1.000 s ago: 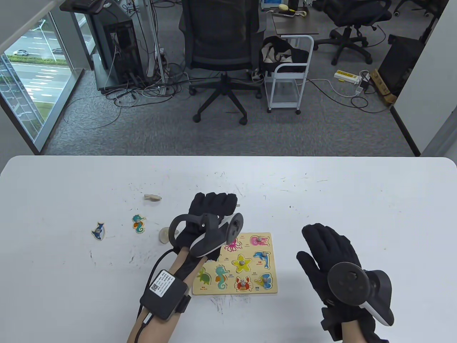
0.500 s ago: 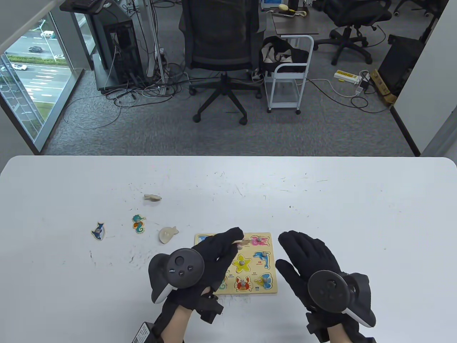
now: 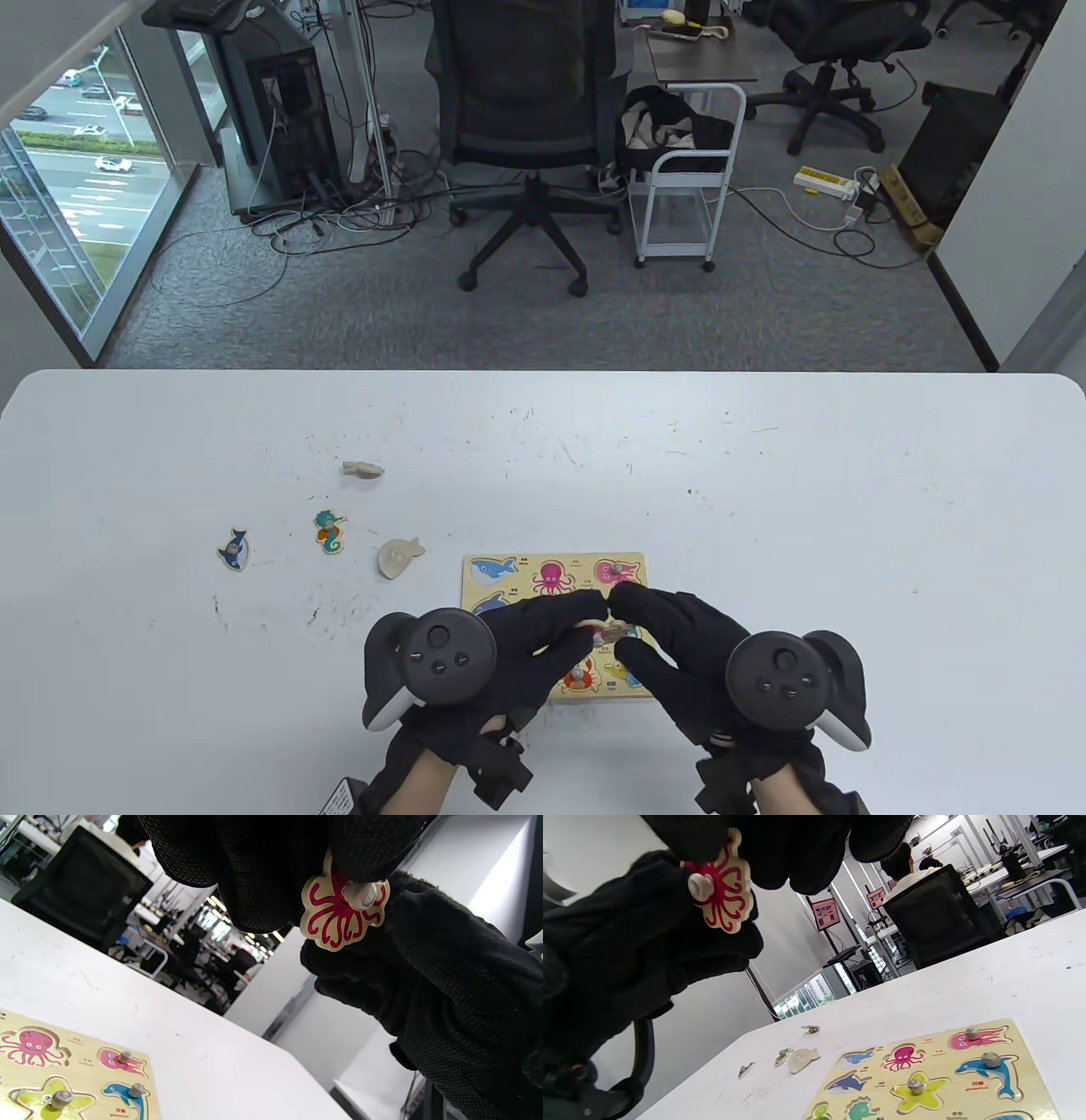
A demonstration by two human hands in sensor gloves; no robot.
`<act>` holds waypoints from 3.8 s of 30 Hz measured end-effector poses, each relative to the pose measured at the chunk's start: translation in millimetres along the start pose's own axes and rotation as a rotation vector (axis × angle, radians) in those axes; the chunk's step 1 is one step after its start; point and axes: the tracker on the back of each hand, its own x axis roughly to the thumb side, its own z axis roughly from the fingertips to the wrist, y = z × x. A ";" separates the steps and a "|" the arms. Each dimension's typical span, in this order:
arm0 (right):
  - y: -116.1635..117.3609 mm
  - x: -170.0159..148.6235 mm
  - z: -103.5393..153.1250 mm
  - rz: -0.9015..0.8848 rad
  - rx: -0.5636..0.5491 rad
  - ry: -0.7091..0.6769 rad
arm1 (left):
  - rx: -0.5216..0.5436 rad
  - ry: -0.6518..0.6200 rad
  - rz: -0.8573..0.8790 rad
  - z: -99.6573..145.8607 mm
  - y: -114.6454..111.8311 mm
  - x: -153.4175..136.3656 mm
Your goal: Fit puzzle pieces into frame
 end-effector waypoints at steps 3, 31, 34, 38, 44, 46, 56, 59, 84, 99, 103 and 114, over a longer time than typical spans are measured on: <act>2.9 0.8 -1.6 0.020 -0.007 0.014 | -0.008 0.007 -0.021 -1.2 -2.2 -1.4; 18.7 -17.1 -6.8 -0.382 -0.024 0.188 | 0.368 -0.045 -0.634 17.9 -21.8 37.9; 21.0 -20.3 -8.0 -0.464 -0.004 0.183 | 0.370 -0.041 -0.640 17.9 -22.1 38.8; 23.9 -20.6 -9.3 -0.527 0.018 0.183 | 0.390 -0.024 -0.659 17.7 -22.5 38.8; 26.3 -18.4 -10.4 -0.521 0.027 0.182 | 0.410 -0.005 -0.661 15.8 -24.5 35.7; 27.0 -18.1 -10.9 -0.524 0.031 0.178 | 0.414 -0.003 -0.654 15.3 -23.5 34.0; 24.6 -6.8 -10.8 -0.322 0.053 0.095 | 0.375 0.010 -0.587 14.1 -7.8 27.5; 20.0 -3.0 -7.9 -0.100 -0.010 0.102 | 0.368 0.017 -0.587 13.7 -3.8 25.3; -35.8 -55.0 15.8 0.400 -0.197 0.447 | 0.112 0.176 -0.773 -62.3 0.3 -1.2; -37.8 -55.1 16.5 0.388 -0.174 0.435 | -0.200 0.244 -0.966 -117.2 -74.1 -56.8; -37.7 -55.7 16.2 0.380 -0.169 0.431 | -0.261 0.271 -0.970 -119.5 -89.2 -72.8; -37.4 -55.3 15.6 0.380 -0.162 0.428 | -0.345 0.301 -1.063 -119.7 -118.2 -95.1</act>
